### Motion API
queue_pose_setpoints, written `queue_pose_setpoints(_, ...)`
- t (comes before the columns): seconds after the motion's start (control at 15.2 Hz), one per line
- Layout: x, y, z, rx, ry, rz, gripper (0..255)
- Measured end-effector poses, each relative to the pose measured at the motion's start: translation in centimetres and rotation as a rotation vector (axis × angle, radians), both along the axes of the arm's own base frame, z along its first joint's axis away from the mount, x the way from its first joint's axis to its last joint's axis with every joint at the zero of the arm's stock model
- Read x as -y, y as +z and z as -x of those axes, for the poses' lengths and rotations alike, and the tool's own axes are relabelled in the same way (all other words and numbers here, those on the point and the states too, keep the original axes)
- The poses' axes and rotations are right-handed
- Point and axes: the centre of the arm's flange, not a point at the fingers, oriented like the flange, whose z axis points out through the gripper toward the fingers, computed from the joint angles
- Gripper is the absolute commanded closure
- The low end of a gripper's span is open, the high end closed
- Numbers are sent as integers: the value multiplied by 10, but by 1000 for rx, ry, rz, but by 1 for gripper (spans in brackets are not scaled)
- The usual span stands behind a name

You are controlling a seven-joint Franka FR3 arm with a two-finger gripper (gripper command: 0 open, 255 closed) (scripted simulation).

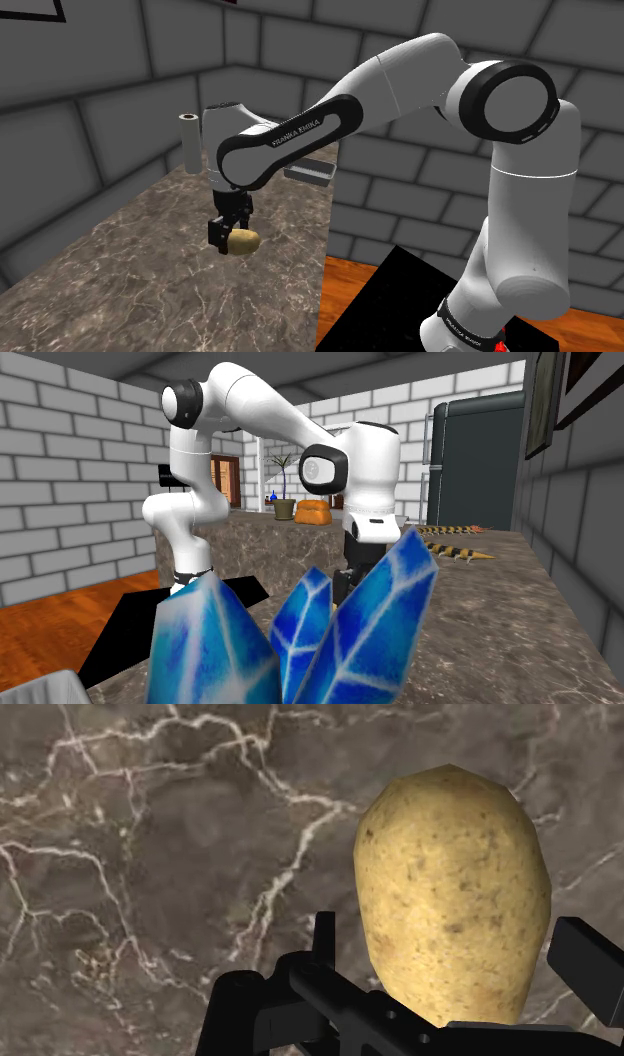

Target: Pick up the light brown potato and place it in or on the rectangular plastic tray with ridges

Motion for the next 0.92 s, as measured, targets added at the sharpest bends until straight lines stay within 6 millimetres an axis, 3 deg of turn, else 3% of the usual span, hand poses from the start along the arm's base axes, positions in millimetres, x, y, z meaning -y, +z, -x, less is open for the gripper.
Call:
queue_pose_setpoints(0.33,0,-1,0,0,0,0,0)
queue_pose_setpoints(0.4,0,-1,0,0,0,0,255)
queue_pose_setpoints(0.92,0,-1,0,0,0,0,255)
